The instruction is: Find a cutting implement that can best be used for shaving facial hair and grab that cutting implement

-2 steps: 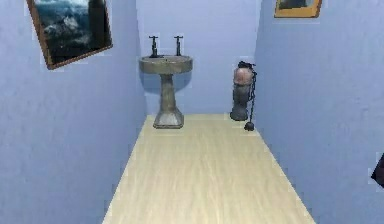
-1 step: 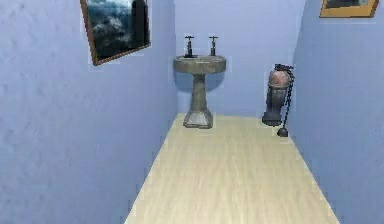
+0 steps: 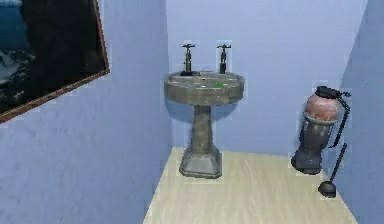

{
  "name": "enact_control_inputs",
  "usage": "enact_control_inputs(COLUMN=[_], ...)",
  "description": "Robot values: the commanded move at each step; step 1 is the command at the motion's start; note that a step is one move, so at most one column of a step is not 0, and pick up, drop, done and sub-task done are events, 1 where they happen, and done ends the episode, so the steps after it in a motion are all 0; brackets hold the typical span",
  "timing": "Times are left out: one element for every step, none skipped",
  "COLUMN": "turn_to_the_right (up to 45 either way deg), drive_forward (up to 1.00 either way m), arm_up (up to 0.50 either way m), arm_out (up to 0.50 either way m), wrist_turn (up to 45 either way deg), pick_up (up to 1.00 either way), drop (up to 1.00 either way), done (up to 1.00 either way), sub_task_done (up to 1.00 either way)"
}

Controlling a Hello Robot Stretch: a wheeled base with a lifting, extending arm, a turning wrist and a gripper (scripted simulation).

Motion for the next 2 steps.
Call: enact_control_inputs(turn_to_the_right=[0.0,0.0], drive_forward=[1.0,0.15], arm_up=[0.0,0.0], arm_out=[0.0,0.0], wrist_turn=[0.0,0.0], pick_up=[0.0,0.0], drop=[0.0,0.0], done=[0.0,0.0], sub_task_done=[0.0,0.0])
